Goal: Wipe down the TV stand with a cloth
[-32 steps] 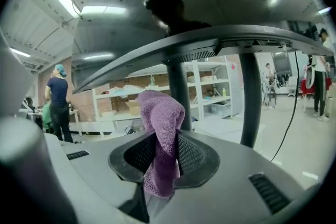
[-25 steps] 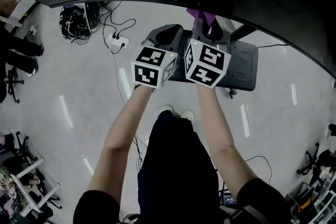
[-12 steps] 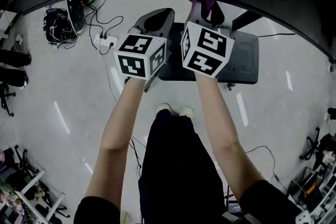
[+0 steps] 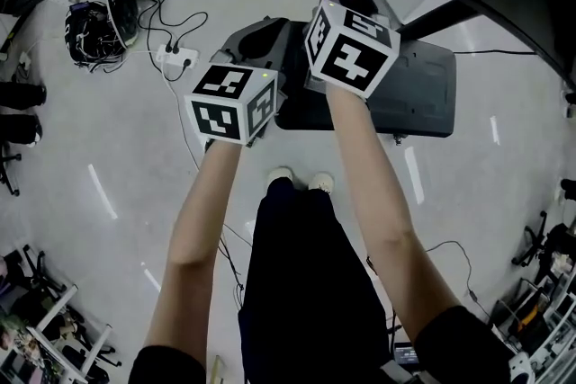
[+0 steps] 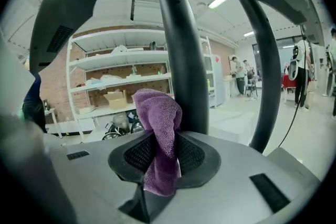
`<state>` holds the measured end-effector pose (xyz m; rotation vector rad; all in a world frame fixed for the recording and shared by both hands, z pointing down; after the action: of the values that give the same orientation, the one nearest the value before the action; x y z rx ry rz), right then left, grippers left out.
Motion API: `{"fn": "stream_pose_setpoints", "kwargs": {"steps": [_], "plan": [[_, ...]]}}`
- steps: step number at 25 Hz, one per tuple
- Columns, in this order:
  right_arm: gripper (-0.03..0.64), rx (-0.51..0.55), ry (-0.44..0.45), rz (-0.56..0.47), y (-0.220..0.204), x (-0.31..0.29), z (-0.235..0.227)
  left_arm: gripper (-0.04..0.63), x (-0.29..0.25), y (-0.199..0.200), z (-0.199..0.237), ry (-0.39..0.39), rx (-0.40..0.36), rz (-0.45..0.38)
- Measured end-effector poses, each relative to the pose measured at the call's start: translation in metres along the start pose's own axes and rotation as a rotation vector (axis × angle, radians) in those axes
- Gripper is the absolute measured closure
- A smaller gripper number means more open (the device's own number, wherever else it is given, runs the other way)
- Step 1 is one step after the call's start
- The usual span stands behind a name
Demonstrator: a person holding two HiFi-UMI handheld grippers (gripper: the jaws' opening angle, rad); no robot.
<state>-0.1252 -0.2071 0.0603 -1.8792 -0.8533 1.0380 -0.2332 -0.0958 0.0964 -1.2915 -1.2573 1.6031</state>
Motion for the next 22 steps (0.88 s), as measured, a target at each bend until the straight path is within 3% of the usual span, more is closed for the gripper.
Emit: {"fn": "stream_pose_setpoints", "kwargs": {"steps": [7,12,16,22], "plan": [[0.515,-0.118,-0.103,0.199,-0.034,-0.033,-0.013,0.589,0.003,-0.019,0.012,0.014,0.006,0.035],[0.515,-0.144,-0.171,0.275,-0.036,-0.043,-0.01,0.589,0.002,-0.02,0.016,0.015,0.002,0.044],[0.515,-0.12,-0.187,0.282,-0.036,-0.043,-0.01,0.589,-0.003,-0.02,0.016,0.018,0.014,0.054],[0.515,-0.07,-0.138,0.246,-0.041,-0.02,-0.014,0.589,-0.005,-0.018,0.01,0.018,0.012,0.05]]}}
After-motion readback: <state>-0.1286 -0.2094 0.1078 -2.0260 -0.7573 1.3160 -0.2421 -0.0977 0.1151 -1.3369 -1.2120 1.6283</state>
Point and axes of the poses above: the fingertips, and each gripper's own axes: x backward along the fingers, z to its left, y out of its top, the point moved 8 cm from there along x, backward along the fingers, and after that the axes turned 15 degrees about -x, right-handed, at the moved point
